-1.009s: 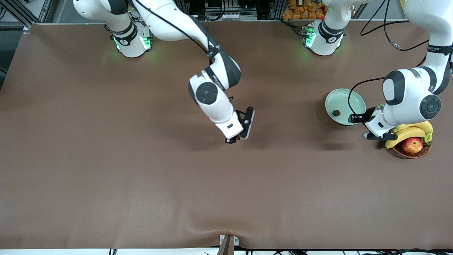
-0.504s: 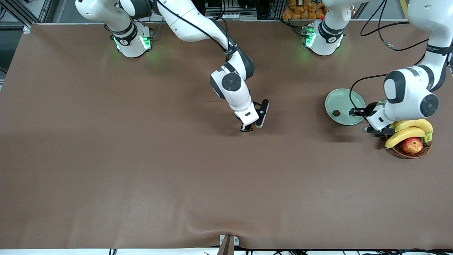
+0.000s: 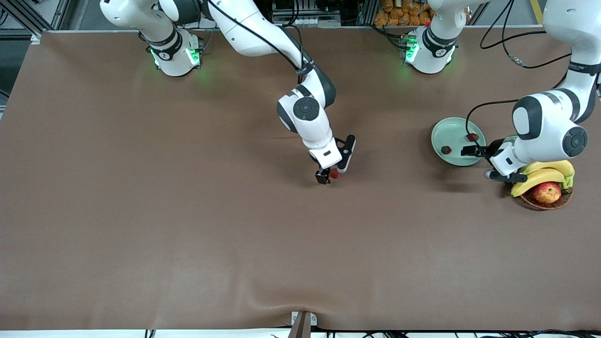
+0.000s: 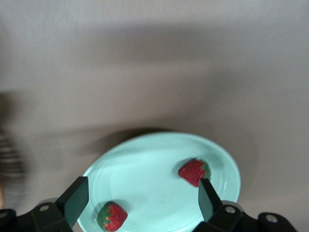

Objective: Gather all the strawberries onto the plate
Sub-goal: 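Drop the strawberry on the plate while the right gripper sets another mid-table, then reach the left gripper to the strawberry while the right gripper returns to rest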

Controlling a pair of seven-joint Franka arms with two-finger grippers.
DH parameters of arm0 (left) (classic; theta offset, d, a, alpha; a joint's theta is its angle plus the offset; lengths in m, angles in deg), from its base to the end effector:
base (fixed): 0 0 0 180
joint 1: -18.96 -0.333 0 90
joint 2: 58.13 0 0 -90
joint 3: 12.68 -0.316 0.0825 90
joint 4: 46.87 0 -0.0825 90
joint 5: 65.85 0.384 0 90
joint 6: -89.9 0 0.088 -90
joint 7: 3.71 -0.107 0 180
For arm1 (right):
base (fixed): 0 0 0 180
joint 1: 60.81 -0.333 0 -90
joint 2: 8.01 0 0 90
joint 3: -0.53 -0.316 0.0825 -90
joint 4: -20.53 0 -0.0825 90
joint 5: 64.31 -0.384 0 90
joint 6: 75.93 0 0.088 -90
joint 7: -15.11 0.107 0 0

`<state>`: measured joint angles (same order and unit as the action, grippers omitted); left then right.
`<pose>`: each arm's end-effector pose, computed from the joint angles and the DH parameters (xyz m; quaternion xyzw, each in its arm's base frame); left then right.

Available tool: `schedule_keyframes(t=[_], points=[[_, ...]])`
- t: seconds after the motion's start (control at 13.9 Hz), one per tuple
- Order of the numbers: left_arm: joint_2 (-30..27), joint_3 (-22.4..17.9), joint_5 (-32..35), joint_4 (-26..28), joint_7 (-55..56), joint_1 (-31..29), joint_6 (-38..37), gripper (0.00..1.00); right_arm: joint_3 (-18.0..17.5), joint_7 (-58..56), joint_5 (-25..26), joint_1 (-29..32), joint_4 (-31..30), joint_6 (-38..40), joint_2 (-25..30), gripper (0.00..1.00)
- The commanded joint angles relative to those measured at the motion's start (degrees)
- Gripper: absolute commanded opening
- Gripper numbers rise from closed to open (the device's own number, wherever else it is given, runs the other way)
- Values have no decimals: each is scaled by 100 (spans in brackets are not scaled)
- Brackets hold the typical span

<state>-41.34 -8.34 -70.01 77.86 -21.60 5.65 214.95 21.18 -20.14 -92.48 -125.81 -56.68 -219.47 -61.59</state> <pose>0.5220 0.0792 0.2354 0.9876 -0.0521 -0.1303 0.0696 0.4961 0.5788 0.2108 -0.8127 -0.5632 -0.1411 0.0502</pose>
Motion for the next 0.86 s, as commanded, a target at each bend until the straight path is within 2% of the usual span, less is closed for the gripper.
schedule_keyframes(t=[0.0,0.43,0.65,0.79], points=[[-1,189,73,-325,83,187,-51,100,289,89,119,84,-163,692,453,100],[139,261,82,-1142,741,1038,-51,100,1221,36,49,233,-180,2425,1182,100],[341,261,117,-1625,1312,1522,-51,100,1906,62,40,321,-294,3084,1473,100],[420,252,160,-1784,1996,1978,-51,100,2031,141,49,600,-504,3331,1858,100]])
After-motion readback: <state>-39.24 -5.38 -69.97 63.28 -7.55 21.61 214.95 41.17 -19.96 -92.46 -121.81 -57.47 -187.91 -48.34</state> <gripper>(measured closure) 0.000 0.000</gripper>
